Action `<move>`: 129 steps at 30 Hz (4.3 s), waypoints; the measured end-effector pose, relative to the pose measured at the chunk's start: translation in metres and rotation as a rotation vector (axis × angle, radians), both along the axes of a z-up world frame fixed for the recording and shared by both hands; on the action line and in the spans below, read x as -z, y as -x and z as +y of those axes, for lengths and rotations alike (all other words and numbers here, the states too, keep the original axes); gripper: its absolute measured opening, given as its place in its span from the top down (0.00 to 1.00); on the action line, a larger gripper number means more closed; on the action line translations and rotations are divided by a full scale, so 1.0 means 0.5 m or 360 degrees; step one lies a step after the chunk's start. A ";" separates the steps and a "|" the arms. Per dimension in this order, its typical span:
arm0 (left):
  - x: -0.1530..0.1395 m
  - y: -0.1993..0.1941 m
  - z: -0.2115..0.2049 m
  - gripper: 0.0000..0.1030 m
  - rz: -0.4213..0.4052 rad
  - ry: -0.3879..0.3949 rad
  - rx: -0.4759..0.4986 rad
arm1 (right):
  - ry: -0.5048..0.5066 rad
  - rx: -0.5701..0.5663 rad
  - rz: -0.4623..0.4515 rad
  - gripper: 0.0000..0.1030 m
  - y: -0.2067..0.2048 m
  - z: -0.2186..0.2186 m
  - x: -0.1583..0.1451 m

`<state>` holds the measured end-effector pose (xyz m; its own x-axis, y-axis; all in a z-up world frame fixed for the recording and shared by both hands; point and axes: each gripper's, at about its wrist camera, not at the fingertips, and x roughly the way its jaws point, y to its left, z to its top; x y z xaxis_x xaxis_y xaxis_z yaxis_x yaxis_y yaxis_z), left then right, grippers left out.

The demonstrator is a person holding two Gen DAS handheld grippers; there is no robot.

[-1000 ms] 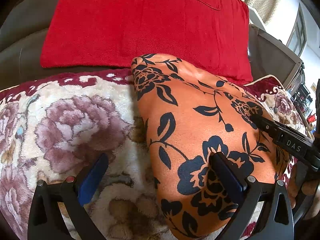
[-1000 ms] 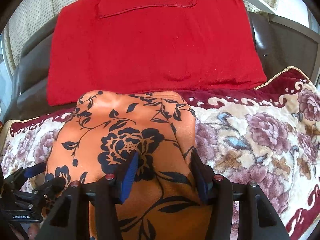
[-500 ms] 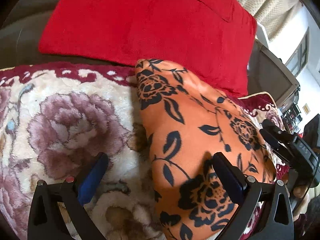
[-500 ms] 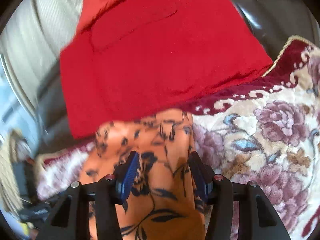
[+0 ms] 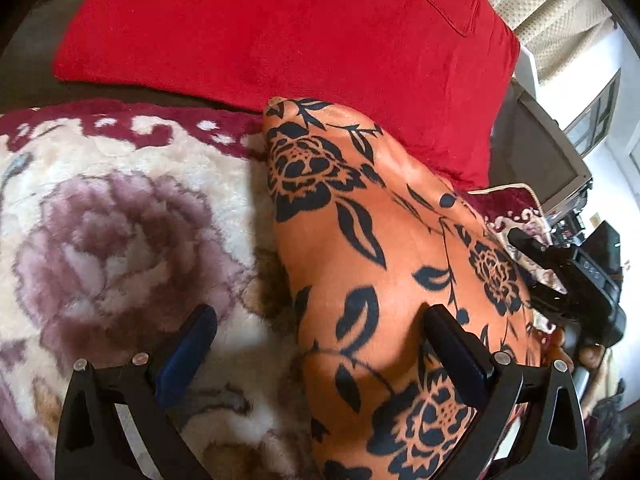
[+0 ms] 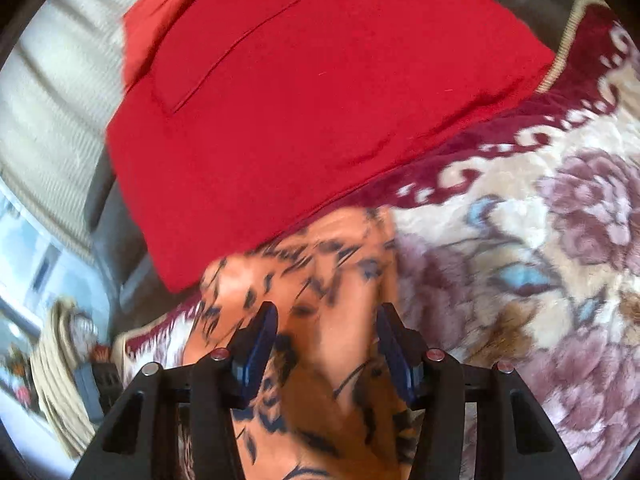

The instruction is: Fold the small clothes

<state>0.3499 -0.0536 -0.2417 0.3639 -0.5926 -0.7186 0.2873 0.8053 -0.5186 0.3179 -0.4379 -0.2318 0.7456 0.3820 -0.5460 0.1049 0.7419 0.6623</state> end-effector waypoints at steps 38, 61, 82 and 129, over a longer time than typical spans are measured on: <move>0.016 -0.032 0.018 0.19 0.0241 0.0239 0.0023 | -0.0528 -0.0166 0.0188 0.23 -0.107 0.027 0.060; -0.061 0.034 -0.015 0.19 -0.0114 -0.0103 0.0038 | -0.0126 -0.0097 0.0032 0.59 -0.127 0.058 -0.044; -0.110 0.121 -0.014 0.09 -0.0233 -0.0248 0.0171 | 0.0000 -0.0198 0.0071 0.40 0.000 0.063 -0.088; -0.098 0.186 -0.048 0.09 -0.0444 -0.0697 0.0035 | 0.0140 -0.0271 0.0002 0.38 0.175 0.085 -0.039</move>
